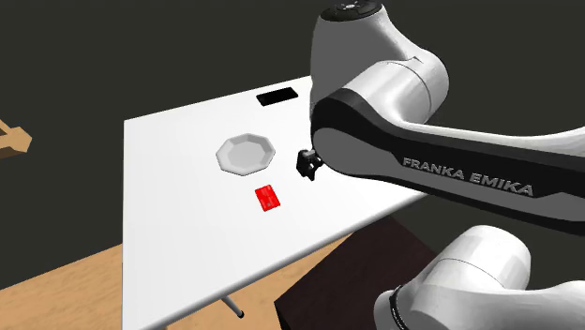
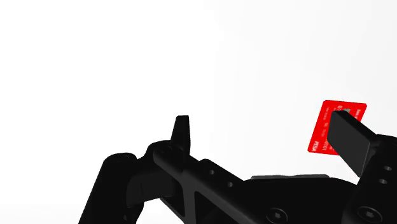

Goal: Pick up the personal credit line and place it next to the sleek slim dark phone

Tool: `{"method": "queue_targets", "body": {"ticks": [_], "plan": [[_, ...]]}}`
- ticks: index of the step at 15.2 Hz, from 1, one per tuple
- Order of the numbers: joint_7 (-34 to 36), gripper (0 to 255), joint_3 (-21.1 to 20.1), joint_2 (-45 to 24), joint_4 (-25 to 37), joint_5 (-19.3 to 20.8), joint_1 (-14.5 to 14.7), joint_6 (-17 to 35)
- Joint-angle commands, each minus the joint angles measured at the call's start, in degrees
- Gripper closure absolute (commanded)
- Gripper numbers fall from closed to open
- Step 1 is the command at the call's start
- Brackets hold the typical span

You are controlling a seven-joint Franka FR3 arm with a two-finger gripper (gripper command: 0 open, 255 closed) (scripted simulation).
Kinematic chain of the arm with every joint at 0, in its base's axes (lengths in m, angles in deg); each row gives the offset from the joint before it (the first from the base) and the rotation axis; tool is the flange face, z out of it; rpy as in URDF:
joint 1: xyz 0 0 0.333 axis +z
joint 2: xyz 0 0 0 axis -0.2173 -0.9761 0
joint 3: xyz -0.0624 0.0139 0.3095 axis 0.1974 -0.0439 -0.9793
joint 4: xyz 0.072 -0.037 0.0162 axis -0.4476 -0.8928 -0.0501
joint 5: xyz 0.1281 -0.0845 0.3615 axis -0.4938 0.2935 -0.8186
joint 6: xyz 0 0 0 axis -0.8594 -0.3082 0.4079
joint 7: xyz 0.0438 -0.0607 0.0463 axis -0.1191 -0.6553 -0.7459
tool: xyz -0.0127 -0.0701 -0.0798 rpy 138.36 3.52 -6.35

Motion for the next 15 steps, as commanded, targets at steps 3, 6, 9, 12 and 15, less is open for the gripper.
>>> {"method": "queue_targets", "body": {"ticks": [3, 6, 9, 12, 15], "plan": [[5.1, 0, -3.2, -0.7, -7.2, -0.8, 0.8, 14.8], [9.6, 0, -6.4, -4.1, -10.7, -0.6, 0.6, 26.6], [15.2, 0, -10.8, -9.5, -12.6, 1.1, -1.2, 38.8], [23.0, 0, -17.9, -16.2, -12.8, 5.5, -6.7, 50.9], [35.0, 0, -31.7, -22.5, -11.1, 14.8, -20.5, 62.0]]}}
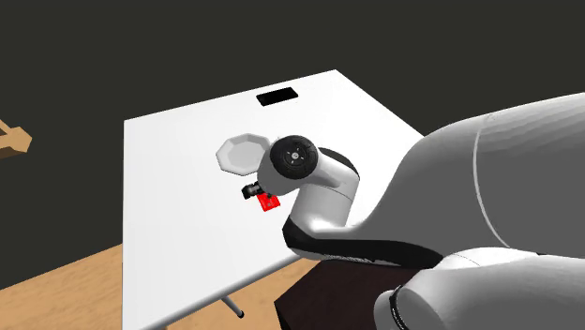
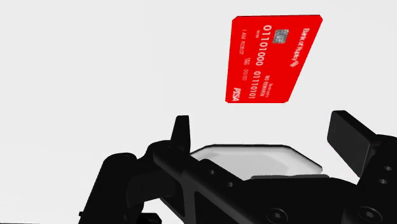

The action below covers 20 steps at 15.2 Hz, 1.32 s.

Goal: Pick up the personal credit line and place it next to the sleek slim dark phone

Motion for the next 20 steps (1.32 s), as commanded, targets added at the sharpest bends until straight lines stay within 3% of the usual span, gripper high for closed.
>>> {"method": "queue_targets", "body": {"ticks": [1, 6, 7, 8, 16, 17, 20], "plan": [[5.1, 0, -6.2, -2.4, 0.5, 4.3, -6.9, 5.3], [10.6, 0, -17.4, -6.5, 2.5, 11.1, -20.6, 9.6], [11.8, 0, -20.4, -7.1, 3.0, 12.6, -24.1, 10.4], [13.9, 0, -25.7, -8.0, 3.8, 15.1, -30.3, 11.7], [13.7, 0, -25.8, -7.9, 3.8, 14.7, -30.3, 11.7], [13.7, 255, -25.8, -7.9, 3.8, 14.7, -30.3, 11.7], [13.7, 255, -26.0, -8.0, 3.8, 14.8, -30.5, 11.8]]}}
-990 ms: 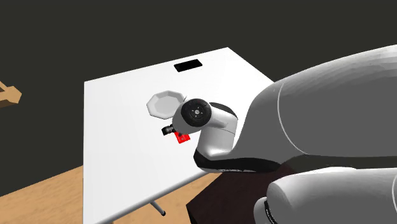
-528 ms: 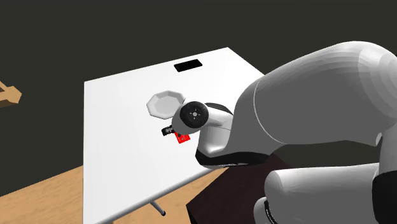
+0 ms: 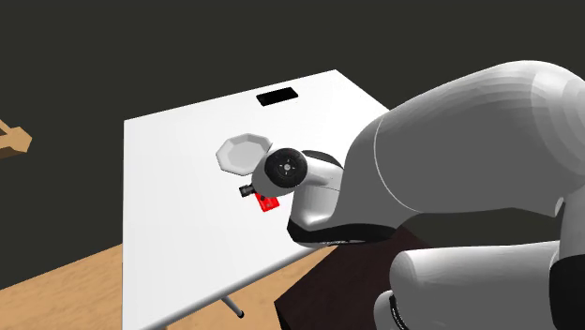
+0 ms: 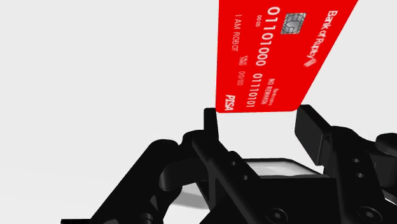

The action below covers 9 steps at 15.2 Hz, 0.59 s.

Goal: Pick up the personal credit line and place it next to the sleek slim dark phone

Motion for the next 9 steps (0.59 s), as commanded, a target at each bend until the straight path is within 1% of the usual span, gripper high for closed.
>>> {"method": "queue_targets", "body": {"ticks": [1, 2, 4, 5, 6, 9], "plan": [[-0.1, 255, 0.2, -0.2, -0.6, 0.0, 0.2, -0.4], [-0.4, 255, 1.1, -0.1, -0.7, -0.3, 1.3, -0.6], [0.0, 255, -0.1, -0.4, -0.2, 0.0, 0.1, -0.6], [-0.2, 255, 0.5, -0.3, -0.3, -0.1, 0.5, -0.7], [0.1, 255, -0.3, -0.3, -0.3, 0.1, -0.3, -0.5], [-3.7, 255, 8.7, 0.3, -0.3, -3.4, 9.4, -3.4]]}}
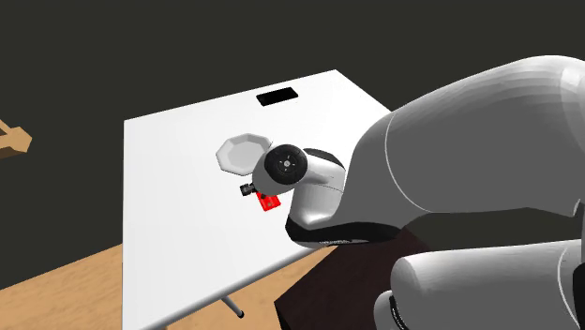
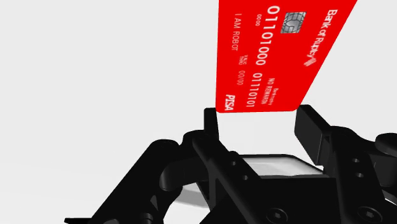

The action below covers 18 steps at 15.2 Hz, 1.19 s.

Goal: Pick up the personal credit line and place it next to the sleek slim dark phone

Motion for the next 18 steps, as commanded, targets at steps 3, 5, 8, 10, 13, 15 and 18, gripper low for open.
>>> {"method": "queue_targets", "body": {"ticks": [3, 5, 8, 10, 13, 15, 18], "plan": [[-5.1, 255, 9.7, 1.6, 0.0, -5.2, 10.7, -3.8], [-7.5, 255, 13.1, 2.6, 0.2, -7.5, 14.5, -5.6], [-10.5, 255, 17.1, 4.2, 0.8, -10.6, 19.0, -8.4], [-12.3, 255, 19.2, 5.4, 1.2, -12.3, 21.4, -10.2], [-15.1, 255, 22.0, 5.3, 2.0, -13.2, 22.4, -11.0], [-18.0, 255, 24.5, 3.3, 3.0, -12.6, 21.2, -9.8], [-22.7, 255, 28.3, 0.0, 4.9, -12.1, 19.9, -8.2]]}}
